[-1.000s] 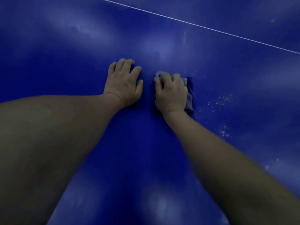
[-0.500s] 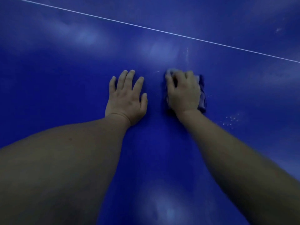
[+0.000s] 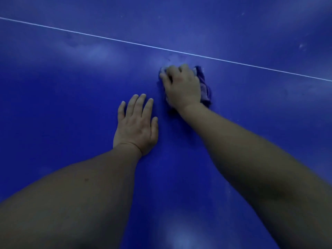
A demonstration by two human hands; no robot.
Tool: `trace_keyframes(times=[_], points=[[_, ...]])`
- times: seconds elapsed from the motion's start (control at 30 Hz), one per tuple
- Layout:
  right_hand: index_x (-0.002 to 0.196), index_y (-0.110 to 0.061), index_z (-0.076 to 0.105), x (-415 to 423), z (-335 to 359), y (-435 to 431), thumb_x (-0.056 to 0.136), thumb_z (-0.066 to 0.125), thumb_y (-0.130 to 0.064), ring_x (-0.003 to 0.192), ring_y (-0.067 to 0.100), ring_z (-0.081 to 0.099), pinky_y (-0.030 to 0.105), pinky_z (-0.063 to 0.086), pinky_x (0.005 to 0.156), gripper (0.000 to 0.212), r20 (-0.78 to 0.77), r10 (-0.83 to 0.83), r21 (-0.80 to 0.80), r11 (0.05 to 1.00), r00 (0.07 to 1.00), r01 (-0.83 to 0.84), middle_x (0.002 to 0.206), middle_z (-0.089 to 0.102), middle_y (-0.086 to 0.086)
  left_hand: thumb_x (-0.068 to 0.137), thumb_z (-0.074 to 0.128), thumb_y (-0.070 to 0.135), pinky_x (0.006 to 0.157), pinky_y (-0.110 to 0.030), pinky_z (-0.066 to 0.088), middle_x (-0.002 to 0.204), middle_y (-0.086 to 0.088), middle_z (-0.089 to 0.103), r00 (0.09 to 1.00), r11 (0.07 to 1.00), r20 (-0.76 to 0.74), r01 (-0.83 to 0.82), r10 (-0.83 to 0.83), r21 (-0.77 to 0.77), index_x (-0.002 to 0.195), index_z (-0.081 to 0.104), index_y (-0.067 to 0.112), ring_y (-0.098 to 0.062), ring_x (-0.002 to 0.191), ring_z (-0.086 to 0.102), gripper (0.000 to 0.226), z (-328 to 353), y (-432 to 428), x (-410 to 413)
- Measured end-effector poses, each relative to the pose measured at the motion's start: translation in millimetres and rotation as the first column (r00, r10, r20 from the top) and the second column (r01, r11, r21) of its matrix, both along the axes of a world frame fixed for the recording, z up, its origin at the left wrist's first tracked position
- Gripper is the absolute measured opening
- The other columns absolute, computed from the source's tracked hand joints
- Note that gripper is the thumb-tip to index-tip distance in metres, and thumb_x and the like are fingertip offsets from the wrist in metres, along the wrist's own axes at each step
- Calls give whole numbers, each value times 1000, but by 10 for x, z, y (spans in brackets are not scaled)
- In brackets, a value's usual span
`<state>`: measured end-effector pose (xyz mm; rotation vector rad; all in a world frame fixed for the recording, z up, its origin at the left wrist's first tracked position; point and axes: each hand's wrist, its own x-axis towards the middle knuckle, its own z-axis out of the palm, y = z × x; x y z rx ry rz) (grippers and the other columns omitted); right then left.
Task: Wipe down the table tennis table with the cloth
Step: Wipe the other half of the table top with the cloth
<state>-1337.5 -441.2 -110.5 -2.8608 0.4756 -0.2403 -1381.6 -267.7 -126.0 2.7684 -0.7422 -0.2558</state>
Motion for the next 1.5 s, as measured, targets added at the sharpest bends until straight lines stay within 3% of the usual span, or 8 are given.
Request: trace_keyframes(times=[0.13,0.27,0.47,0.6,0.7,0.97,1.13,1.5], points=[[113,-17,66,-298,-56,-106,102,50,-44,101,37,57,45,42,80,33,-22,-128,10,992,992,128,109,59,15,98,25,42,123,-50,7,163,-8,27,1000,1000,-7,11,-11,8,153,37,14,-25,151,16,63,-1,-5,3],[91,-10,66,-987,-26,437,98,55,-37,75,34,56,44,45,59,30,11,-105,36,994,994,105,88,59,15,98,18,44,123,-51,5,164,-8,23,999,999,-29,29,-28,38,154,33,15,-24,152,13,65,-11,-15,10],[90,-10,69,-21,-23,-4,89,74,-23,73,39,62,43,50,57,14,185,46,-59,998,982,-35,87,62,18,96,18,44,122,-52,10,162,-9,30,1000,998,-7,20,-19,61,152,40,14,-26,151,19,67,11,-24,17],[118,-24,64,233,-89,-701,102,45,-46,110,38,58,43,46,90,34,-3,-384,63,922,923,383,120,58,15,97,15,45,123,-52,8,163,-8,25,999,995,-21,41,-39,89,154,35,16,-25,152,15,67,1,-13,24],[120,-24,63,-250,-98,-563,101,46,-48,108,39,57,45,45,89,35,-8,-531,58,846,848,530,119,56,15,97,17,45,123,-53,8,163,-9,25,999,995,-36,43,-40,86,154,36,15,-25,152,15,67,-6,-9,35],[109,-18,67,470,-115,-291,98,56,-30,95,38,62,41,49,76,19,67,-87,-121,988,994,94,108,63,15,96,22,43,121,-54,15,160,-11,31,999,995,-2,40,-40,93,150,42,13,-27,150,21,65,-8,-15,31],[120,-25,63,-71,-125,-1261,100,40,-49,112,41,56,45,44,94,38,-22,-529,-12,848,848,529,124,55,17,97,21,44,122,-54,11,162,-10,28,999,994,-17,52,-51,96,152,39,14,-27,151,18,65,-13,-13,38],[119,-19,60,-75,-52,-937,103,42,-46,114,38,55,45,43,93,36,-61,-408,-4,913,911,409,125,55,16,95,33,41,120,-56,13,159,-14,32,999,997,0,42,-42,62,149,43,11,-30,149,22,62,-16,-45,13]])
